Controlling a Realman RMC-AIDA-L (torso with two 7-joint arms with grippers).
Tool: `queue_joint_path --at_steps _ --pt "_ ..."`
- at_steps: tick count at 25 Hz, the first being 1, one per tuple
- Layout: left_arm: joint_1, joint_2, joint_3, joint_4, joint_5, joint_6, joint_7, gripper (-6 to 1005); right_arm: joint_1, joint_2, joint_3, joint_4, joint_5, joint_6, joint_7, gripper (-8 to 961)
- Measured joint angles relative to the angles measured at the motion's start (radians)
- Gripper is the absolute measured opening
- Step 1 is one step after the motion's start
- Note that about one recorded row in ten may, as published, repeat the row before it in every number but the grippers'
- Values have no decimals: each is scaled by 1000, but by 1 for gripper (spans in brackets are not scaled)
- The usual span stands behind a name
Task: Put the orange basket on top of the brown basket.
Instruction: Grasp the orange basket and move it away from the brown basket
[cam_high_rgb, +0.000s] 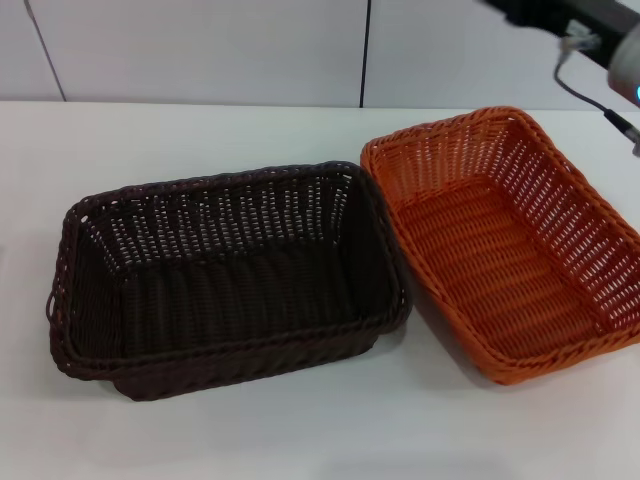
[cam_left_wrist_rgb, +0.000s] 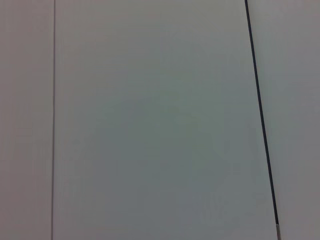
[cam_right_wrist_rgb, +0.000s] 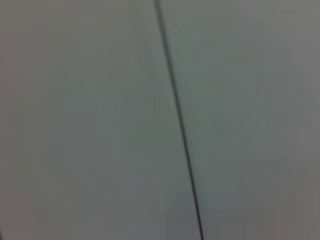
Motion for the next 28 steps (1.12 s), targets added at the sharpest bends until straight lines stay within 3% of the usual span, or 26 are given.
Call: queue_joint_path --at_steps 2,3,4,5,6,7,8,9,11,12,14,18,23,28 --pt "-13 0 0 9 -4 -5 -1 826 0 16 41 115 -38 243 -49 823" --pt "-26 0 0 22 -9 -9 -2 826 -1 42 83 227 -24 486 -158 823" --pt "-26 0 0 22 -9 -9 -2 826 -1 42 83 227 -24 486 -158 823" --pt "-35 0 0 32 -13 -12 -2 826 -8 86 154 315 38 716 -335 823" --pt "-43 0 0 40 -15 -15 -2 826 -8 86 154 315 38 716 -335 823" --pt "-48 0 0 44 -19 -19 -2 826 -19 119 203 363 76 837 -446 823" --pt "-56 0 0 50 -22 -30 -3 826 -44 194 306 460 131 1084 -651 823" --pt "-56 0 0 50 -22 -30 -3 826 -44 194 306 460 131 1084 -651 823" --pt "-63 0 0 55 -25 -41 -3 826 -61 249 386 543 152 1320 -820 823" --pt "-66 0 0 56 -25 -48 -3 826 -66 264 412 582 159 1427 -880 823" --pt "-67 0 0 56 -25 -58 -3 826 -71 262 427 641 177 1576 -940 824" --pt "-80 0 -22 59 -34 -98 2 826 -74 254 466 689 164 1750 -999 824" --pt "-79 -1 -32 59 -35 -104 -4 826 -77 258 427 662 30 1771 -1036 824" --pt "-75 -3 -36 57 -44 -110 -5 826 -54 260 377 595 6 1778 -1042 824"
